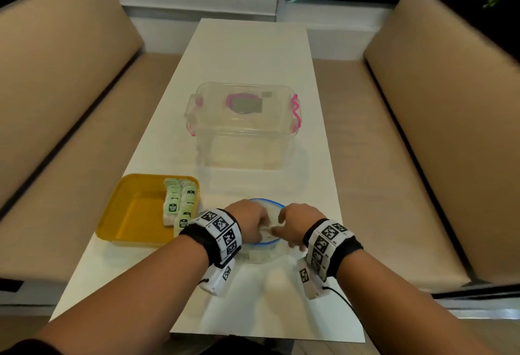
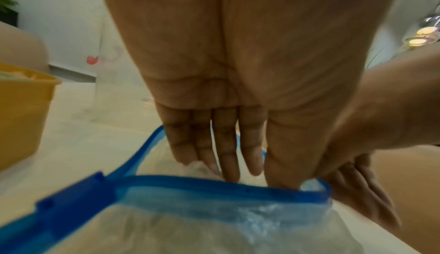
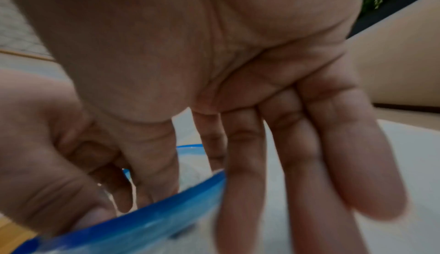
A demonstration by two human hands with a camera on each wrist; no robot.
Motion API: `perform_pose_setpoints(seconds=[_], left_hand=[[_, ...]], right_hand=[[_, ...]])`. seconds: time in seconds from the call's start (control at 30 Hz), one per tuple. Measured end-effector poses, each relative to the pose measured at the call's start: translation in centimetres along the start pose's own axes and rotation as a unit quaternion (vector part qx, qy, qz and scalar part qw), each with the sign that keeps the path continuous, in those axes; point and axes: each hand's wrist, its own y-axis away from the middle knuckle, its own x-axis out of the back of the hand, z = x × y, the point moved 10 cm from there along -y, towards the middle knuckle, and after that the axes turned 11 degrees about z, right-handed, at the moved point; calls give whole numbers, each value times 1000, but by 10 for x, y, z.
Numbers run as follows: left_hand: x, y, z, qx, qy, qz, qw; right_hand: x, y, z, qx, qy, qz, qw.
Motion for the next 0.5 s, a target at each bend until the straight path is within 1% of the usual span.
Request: perform_pose_setpoints(seconds=[0.07,0.17,0.3,0.37,0.5], left_hand=[[-9,0,-2,15,1,-7,1000],[-9,2,-3,31,17,7,999],[-9,7,-8,67,42,41,996],[-10,10,-11,83,44,59,994],[-11,15,-14,115,72,86,987]], right_hand=[[-14,1,5,3,-23,-11,1000],[-31,-4,12,-11,-129,-11,992],[-20,-8,13,15,-241,69,968],[-17,-8,13,33,-261,91,961],[-21,-7,12,62,-269,89,957]])
